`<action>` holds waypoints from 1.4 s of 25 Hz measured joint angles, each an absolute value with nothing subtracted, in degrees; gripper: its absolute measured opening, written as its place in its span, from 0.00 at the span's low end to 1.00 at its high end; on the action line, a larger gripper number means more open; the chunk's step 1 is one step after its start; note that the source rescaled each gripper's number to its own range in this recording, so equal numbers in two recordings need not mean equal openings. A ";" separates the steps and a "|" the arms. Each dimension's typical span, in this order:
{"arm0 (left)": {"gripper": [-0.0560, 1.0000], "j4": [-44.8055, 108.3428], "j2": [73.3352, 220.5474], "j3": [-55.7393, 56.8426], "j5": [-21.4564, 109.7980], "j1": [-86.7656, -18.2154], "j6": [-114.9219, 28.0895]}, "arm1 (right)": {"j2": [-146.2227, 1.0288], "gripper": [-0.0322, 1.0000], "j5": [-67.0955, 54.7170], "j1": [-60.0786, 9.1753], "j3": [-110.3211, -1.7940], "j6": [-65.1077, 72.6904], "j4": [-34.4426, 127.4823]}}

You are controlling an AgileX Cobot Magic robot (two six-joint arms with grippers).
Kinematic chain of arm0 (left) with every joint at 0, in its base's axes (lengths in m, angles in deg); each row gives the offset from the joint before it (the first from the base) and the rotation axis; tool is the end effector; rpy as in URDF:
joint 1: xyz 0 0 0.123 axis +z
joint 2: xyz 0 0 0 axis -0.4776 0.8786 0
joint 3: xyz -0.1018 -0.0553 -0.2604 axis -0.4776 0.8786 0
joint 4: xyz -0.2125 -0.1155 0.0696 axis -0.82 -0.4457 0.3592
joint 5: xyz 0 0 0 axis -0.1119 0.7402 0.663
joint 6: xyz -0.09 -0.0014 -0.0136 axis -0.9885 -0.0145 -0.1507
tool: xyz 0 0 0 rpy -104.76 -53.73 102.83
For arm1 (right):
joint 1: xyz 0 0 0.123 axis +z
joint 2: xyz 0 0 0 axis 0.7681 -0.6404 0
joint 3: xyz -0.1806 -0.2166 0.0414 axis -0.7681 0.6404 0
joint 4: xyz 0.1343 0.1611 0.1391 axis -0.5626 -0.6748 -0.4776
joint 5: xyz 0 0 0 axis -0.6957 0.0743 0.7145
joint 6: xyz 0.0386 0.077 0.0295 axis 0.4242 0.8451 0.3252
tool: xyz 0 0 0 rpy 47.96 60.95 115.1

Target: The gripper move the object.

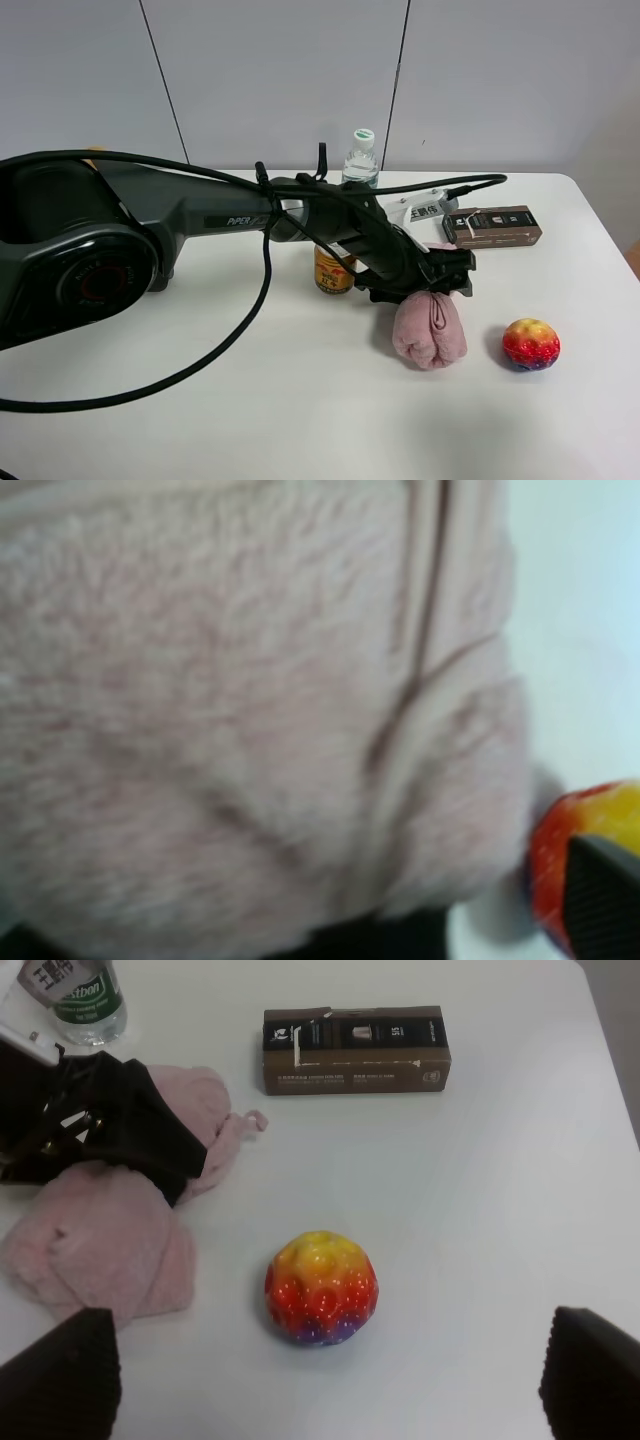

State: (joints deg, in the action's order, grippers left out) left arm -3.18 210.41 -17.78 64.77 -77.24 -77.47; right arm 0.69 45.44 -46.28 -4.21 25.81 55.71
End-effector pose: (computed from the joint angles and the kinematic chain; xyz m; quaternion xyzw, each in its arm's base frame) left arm 0.3136 -0.4000 0.1013 0.0771 0.9278 -0.3454 0.1182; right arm -0.0045 -0.0021 0.2756 -0.0350 0.8535 0.0026 0.5198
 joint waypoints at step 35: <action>0.82 49.12 170.50 -17.78 82.90 -58.32 -60.14 | 0.69 1.00 45.44 -46.28 -4.21 25.81 55.71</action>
State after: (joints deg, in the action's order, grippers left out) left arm 49.12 170.50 -17.78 82.90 -58.32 -60.14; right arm 0.69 45.44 -46.28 -4.21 25.81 55.71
